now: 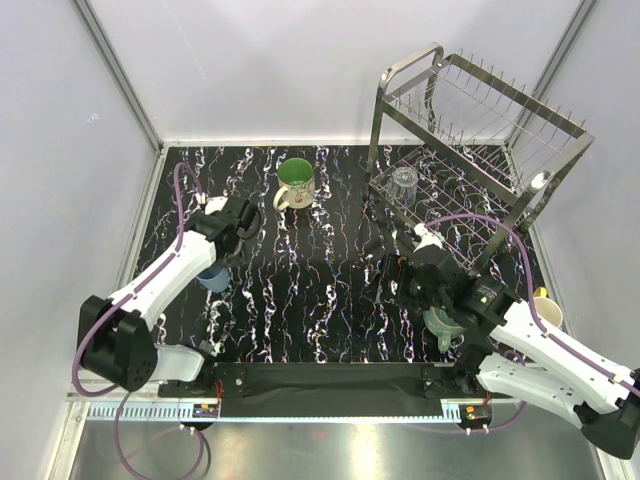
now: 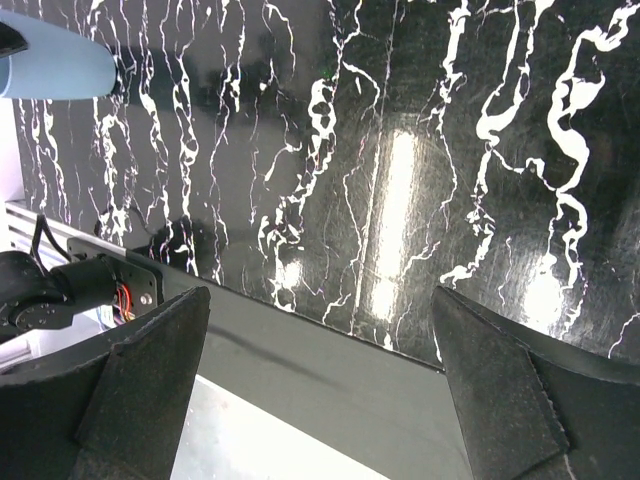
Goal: Load the cups into the dish rack
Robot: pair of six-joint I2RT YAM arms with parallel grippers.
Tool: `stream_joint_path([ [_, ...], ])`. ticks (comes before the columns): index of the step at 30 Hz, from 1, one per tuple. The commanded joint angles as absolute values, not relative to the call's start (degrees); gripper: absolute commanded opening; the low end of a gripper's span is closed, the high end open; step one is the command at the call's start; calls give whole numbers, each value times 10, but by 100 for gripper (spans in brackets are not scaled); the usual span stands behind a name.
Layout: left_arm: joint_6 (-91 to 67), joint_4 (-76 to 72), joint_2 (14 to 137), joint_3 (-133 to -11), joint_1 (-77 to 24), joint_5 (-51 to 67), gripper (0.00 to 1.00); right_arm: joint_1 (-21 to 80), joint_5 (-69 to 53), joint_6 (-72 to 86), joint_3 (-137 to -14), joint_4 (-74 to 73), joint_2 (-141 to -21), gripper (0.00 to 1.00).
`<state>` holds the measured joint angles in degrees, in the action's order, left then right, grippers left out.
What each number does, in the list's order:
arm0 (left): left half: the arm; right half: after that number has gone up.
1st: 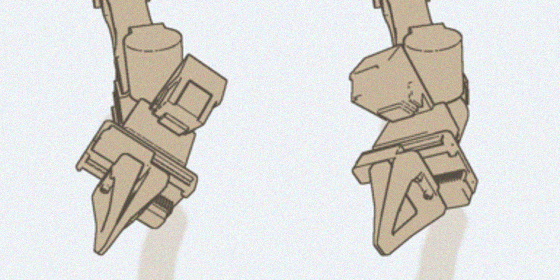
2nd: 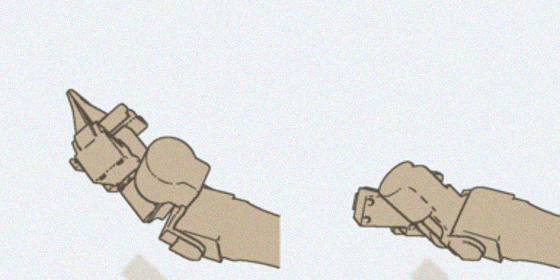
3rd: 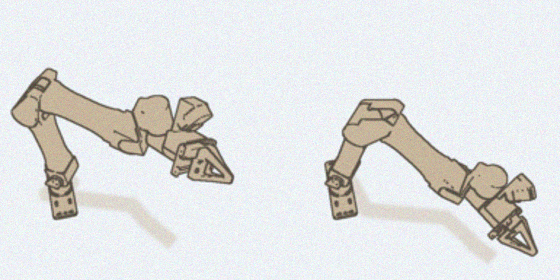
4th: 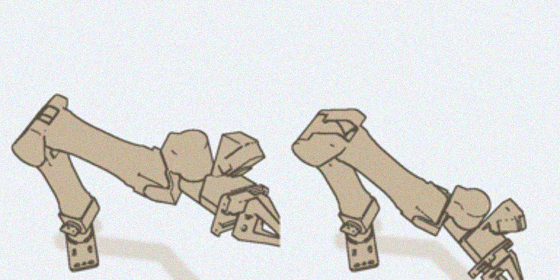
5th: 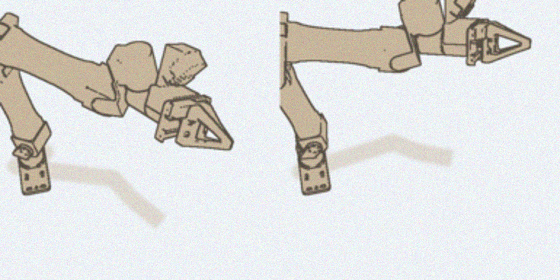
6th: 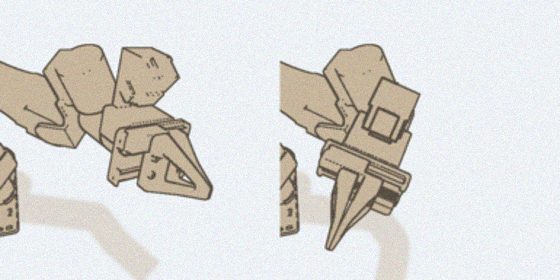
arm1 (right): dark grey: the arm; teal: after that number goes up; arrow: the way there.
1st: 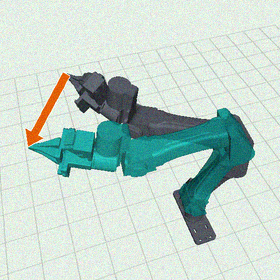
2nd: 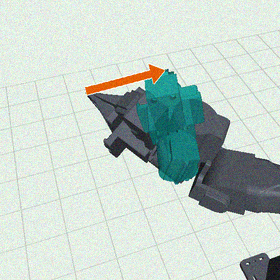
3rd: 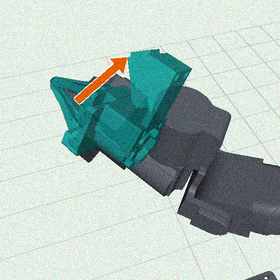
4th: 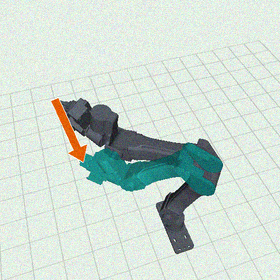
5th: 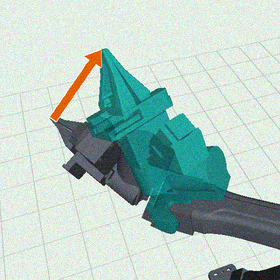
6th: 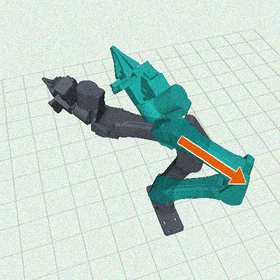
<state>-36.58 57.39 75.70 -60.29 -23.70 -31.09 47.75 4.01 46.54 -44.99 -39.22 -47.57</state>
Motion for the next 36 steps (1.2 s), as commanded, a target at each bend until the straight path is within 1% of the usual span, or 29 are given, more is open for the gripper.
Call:
stream_joint_path([
  [1, -352, 520, 766, -584, -222, -316, 69, 482, 34, 466, -461, -398, -476, 99],
  [3, -348, 510, 773, -580, -213, -311, 68, 482, 33, 467, -457, -398, -479, 99],
  [4, -345, 504, 776, -577, -211, -308, 61, 482, 33, 468, -455, -396, -479, 99],
  [7, -338, 487, 782, -572, -209, -293, 49, 482, 34, 468, -454, -393, -483, 99],
  [10, -335, 477, 785, -565, -207, -282, 45, 482, 33, 466, -462, -393, -494, 99],
  [11, -332, 474, 784, -560, -206, -274, 38, 481, 32, 465, -465, -392, -499, 99],
  [13, -324, 464, 774, -555, -200, -265, 29, 482, 31, 463, -475, -394, -505, 99],
  [14, -321, 460, 769, -551, -197, -258, 20, 482, 33, 463, -478, -396, -510, 99],
  [16, -309, 445, 750, -541, -185, -246, 14, 482, 34, 461, -489, -399, -512, 99],
  [17, -306, 442, 744, -538, -180, -230, 6, 482, 35, 461, -492, -400, -515, 99],
  [19, -295, 437, 732, -537, -171, -214, 0, 482, 35, 458, -503, -398, -519, 99],
  [22, -284, 436, 715, -549, -168, -179, 0, 482, 29, 453, -519, -398, -528, 99],
  [25, -267, 419, 656, -565, -167, -102, 0, 482, 18, 444, -538, -396, -538, 100],
  [26, -264, 413, 639, -569, -167, -47, 0, 481, 16, 443, -543, -393, -539, 100],
  [28, -259, 389, 585, -585, -166, 17, 0, 482, 9, 436, -555, -382, -535, 100],
  [29, -262, 375, 564, -587, -167, 78, 0, 482, 4, 431, -557, -374, -529, 100],
  [32, -269, 306, 493, -574, -166, 173, 0, 482, -58, 408, -559, -322, -506, 100],
  [33, -289, 261, 454, -565, -166, 187, 0, 481, -74, 392, -558, -305, -498, 99],
  [35, -320, 202, 414, -538, -166, 232, 0, 482, -96, 384, -556, -261, -477, 100],
  [36, -364, 123, 391, -499, -166, 244, 0, 482, -110, 386, -556, -249, -471, 100],
])
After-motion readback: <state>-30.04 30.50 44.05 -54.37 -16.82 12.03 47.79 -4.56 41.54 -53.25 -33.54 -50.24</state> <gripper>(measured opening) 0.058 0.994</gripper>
